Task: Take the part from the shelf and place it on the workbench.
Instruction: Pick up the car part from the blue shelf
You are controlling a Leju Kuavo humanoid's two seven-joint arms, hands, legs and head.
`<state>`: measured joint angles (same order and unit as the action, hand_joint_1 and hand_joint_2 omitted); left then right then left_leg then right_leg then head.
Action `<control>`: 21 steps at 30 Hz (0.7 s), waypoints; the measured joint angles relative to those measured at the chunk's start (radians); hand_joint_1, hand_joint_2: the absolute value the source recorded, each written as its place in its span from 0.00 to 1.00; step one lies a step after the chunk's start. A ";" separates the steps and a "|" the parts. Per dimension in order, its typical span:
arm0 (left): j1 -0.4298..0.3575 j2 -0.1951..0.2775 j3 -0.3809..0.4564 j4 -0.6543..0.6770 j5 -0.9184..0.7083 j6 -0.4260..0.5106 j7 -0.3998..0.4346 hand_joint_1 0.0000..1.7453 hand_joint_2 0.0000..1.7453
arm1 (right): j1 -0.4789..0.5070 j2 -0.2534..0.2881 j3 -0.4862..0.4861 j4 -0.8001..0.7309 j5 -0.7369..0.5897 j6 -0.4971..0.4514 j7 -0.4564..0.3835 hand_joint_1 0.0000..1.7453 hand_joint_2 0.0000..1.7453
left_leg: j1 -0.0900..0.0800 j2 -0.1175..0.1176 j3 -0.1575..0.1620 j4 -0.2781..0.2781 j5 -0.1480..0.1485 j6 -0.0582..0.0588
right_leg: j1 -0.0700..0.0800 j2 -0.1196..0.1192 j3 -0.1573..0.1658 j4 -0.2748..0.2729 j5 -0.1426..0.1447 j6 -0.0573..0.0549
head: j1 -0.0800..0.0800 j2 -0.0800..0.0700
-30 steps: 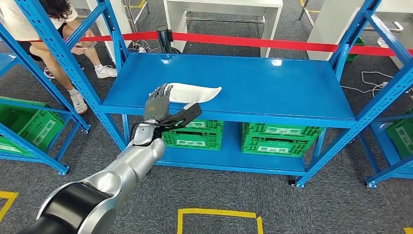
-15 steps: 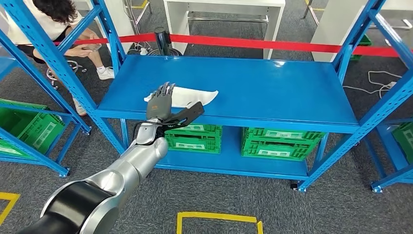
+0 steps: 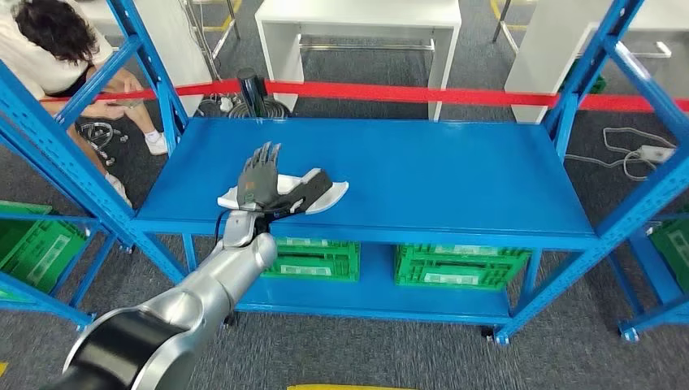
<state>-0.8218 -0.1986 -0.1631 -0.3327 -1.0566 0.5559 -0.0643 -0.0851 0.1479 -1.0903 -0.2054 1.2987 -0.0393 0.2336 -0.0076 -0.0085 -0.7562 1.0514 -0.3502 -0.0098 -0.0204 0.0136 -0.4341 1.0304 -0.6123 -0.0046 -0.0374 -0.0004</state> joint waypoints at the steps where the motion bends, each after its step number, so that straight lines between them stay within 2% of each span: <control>1: 0.002 0.001 0.005 0.001 0.006 -0.003 -0.002 0.00 0.00 | -0.001 0.001 0.000 0.001 0.000 0.000 -0.003 0.00 0.00 | -0.003 -0.002 0.002 -0.012 0.029 0.003 | 0.001 0.002 0.006 0.000 -0.013 0.007 | 0.000 0.000; 3: -0.002 0.001 0.015 -0.003 0.018 -0.001 -0.006 0.00 0.00 | -0.003 0.000 0.000 0.001 0.000 0.000 -0.004 0.00 0.00 | -0.003 -0.005 0.012 -0.003 0.019 0.012 | 0.000 0.002 0.018 -0.010 -0.032 0.021 | -0.001 0.000; 5: -0.017 -0.001 0.028 -0.009 0.029 0.007 -0.003 0.00 0.00 | -0.005 0.000 0.000 0.001 0.000 -0.001 -0.003 0.00 0.00 | 0.000 -0.007 0.025 -0.009 0.008 0.024 | -0.002 -0.003 0.012 0.017 -0.055 0.031 | -0.002 0.000; 6: -0.024 -0.003 0.035 -0.010 0.033 0.010 -0.003 0.00 0.00 | -0.007 0.000 0.000 0.001 0.000 -0.001 -0.006 0.00 0.00 | 0.002 -0.007 0.032 -0.012 0.003 0.028 | -0.002 -0.005 -0.014 0.064 -0.075 0.035 | -0.001 0.000; 8: -0.030 -0.005 0.047 -0.009 0.042 0.012 -0.014 0.00 0.00 | -0.008 -0.001 0.000 0.001 0.000 -0.001 -0.025 0.00 0.00 | 0.002 -0.008 0.040 -0.013 -0.006 0.034 | -0.001 -0.007 -0.103 0.196 -0.117 0.041 | 0.000 0.000; 9: -0.030 -0.006 0.051 -0.009 0.047 0.012 -0.022 0.00 0.00 | -0.007 -0.002 0.000 0.001 0.000 -0.001 -0.038 0.00 0.00 | 0.001 -0.009 0.043 -0.012 -0.011 0.035 | -0.001 -0.008 -0.146 0.245 -0.121 0.043 | 0.001 0.000; 10: -0.029 -0.006 0.055 -0.009 0.050 0.013 -0.030 0.00 0.00 | -0.006 -0.002 0.000 0.001 0.000 -0.001 -0.047 0.00 0.00 | 0.001 -0.010 0.045 -0.011 -0.015 0.035 | -0.001 -0.008 -0.175 0.261 -0.105 0.043 | 0.001 0.000; 11: -0.030 -0.007 0.058 -0.009 0.052 0.014 -0.037 0.00 0.00 | -0.005 -0.002 0.000 0.001 0.000 -0.001 -0.053 0.00 0.00 | 0.001 -0.012 0.048 -0.009 -0.018 0.034 | 0.000 -0.008 -0.187 0.241 -0.069 0.042 | 0.001 0.000; 13: -0.032 -0.008 0.064 -0.010 0.058 0.019 -0.047 0.00 0.00 | -0.006 -0.003 0.000 0.001 0.000 -0.001 -0.055 0.00 0.00 | 0.001 -0.014 0.053 -0.005 -0.023 0.029 | 0.000 -0.009 -0.168 0.128 0.024 0.037 | 0.001 0.000; 14: -0.033 -0.009 0.067 -0.010 0.061 0.024 -0.052 0.00 0.00 | -0.007 -0.003 0.000 0.001 0.000 -0.001 -0.055 0.00 0.00 | 0.000 -0.015 0.053 -0.003 -0.023 0.026 | 0.002 -0.009 -0.156 0.077 0.058 0.032 | 0.001 0.000; 15: -0.035 -0.009 0.070 -0.011 0.063 0.029 -0.057 0.00 0.00 | -0.007 -0.003 0.000 0.001 0.001 -0.002 -0.057 0.00 0.00 | -0.001 -0.016 0.052 -0.003 -0.022 0.021 | 0.004 -0.009 -0.150 0.045 0.077 0.025 | 0.000 0.000; 16: -0.035 -0.010 0.073 -0.012 0.065 0.034 -0.060 0.00 0.00 | -0.007 -0.003 0.000 0.002 0.002 -0.002 -0.058 0.00 0.00 | -0.002 -0.017 0.052 -0.005 -0.018 0.014 | 0.007 -0.008 -0.150 0.035 0.085 0.018 | 0.000 0.000; 18: -0.036 -0.009 0.077 -0.013 0.068 0.045 -0.067 0.00 0.00 | -0.007 -0.003 0.000 0.002 0.005 -0.002 -0.059 0.00 0.00 | -0.003 -0.017 0.052 -0.013 -0.008 0.000 | 0.008 -0.007 -0.152 0.031 0.097 0.002 | 0.000 0.000; 19: -0.036 -0.008 0.079 -0.014 0.071 0.050 -0.071 0.00 0.00 | -0.006 -0.003 0.000 0.002 0.006 -0.003 -0.058 0.00 0.00 | -0.002 -0.016 0.050 -0.011 -0.013 -0.006 | 0.007 -0.008 -0.152 0.028 0.105 -0.005 | 0.000 0.000; 20: -0.036 -0.008 0.081 -0.014 0.076 0.055 -0.076 0.00 0.00 | -0.006 -0.002 0.000 0.002 0.008 -0.003 -0.057 0.00 0.00 | -0.001 -0.013 0.045 0.005 -0.032 -0.013 | 0.005 -0.010 -0.153 0.023 0.113 -0.013 | -0.002 0.000; 21: -0.036 -0.007 0.083 -0.014 0.080 0.059 -0.081 0.00 0.00 | -0.006 -0.002 0.000 0.002 0.009 -0.003 -0.057 0.00 0.00 | 0.000 -0.010 0.033 0.042 -0.065 -0.019 | 0.002 -0.011 -0.156 0.020 0.122 -0.018 | -0.004 0.000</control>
<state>-0.8577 -0.2058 -0.0802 -0.3466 -0.9767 0.6148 -0.1455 -0.0914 0.1457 -1.0903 -0.2033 1.3078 -0.0420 0.1767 -0.0073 -0.0185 -0.7233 1.0936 -0.4151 -0.0288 -0.0183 0.0023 -0.5897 1.0501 -0.4906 -0.0231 -0.0417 -0.0004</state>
